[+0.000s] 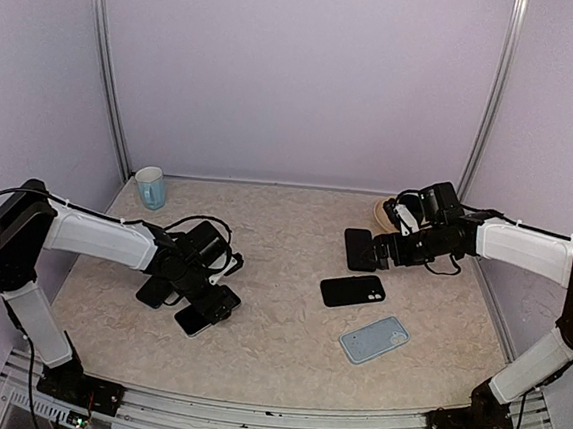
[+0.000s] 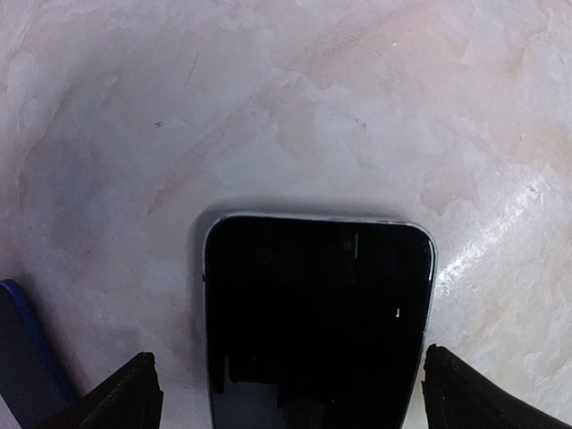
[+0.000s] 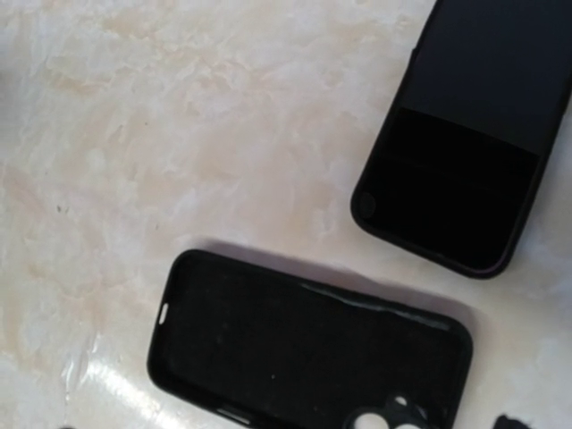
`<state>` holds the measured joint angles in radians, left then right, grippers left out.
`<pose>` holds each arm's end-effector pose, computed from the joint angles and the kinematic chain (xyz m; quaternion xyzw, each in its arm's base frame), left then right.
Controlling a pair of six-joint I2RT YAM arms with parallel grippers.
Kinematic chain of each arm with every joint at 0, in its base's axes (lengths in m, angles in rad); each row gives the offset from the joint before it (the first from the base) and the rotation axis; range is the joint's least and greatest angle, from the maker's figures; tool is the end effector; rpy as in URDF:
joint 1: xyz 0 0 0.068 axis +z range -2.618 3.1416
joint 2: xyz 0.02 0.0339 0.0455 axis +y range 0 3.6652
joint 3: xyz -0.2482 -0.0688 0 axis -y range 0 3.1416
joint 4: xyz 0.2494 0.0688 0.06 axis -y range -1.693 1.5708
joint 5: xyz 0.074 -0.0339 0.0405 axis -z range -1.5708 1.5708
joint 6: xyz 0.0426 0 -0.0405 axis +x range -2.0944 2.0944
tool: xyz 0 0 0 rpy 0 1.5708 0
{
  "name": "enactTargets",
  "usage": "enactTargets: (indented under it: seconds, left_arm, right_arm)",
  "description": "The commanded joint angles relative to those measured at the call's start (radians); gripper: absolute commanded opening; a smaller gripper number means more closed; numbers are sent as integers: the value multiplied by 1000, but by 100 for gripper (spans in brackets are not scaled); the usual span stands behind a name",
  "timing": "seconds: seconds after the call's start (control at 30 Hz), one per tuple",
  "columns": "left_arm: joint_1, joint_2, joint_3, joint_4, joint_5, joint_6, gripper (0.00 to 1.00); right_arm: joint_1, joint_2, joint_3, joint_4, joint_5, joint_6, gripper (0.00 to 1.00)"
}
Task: Put the phone into the phone case
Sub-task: Pick up the phone from the center of the board.
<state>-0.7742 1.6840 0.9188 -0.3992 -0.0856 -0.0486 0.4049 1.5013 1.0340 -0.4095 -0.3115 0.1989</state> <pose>0.2281 -0.2180 0.1237 0.3392 0.9179 -0.0422 0.2016 0.2942 0.1403 0.2143 -0.1480 0.9187 0.2392 0.2774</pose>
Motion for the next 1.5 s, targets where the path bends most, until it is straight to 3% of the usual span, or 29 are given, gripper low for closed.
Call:
enactTargets:
  seconds: [0.0, 0.2, 0.8, 1.2, 1.47]
  left_arm:
    - [-7, 30, 19, -4, 23, -7, 99]
    - [-6, 53, 21, -10, 56, 2, 94]
    - [-12, 82, 25, 21, 146, -5, 34]
    - [-54, 15, 71, 97, 100, -35, 17]
    - [-95, -8, 102, 123, 90, -49, 12]
  right_arm:
    - [8, -18, -14, 23, -9, 0, 100]
    - [8, -22, -14, 24, -21, 4, 100]
    - [10, -16, -19, 64, -136, 60, 100]
    - [73, 54, -3, 141, -224, 138, 100]
    - [122, 100, 14, 182, -254, 181, 99]
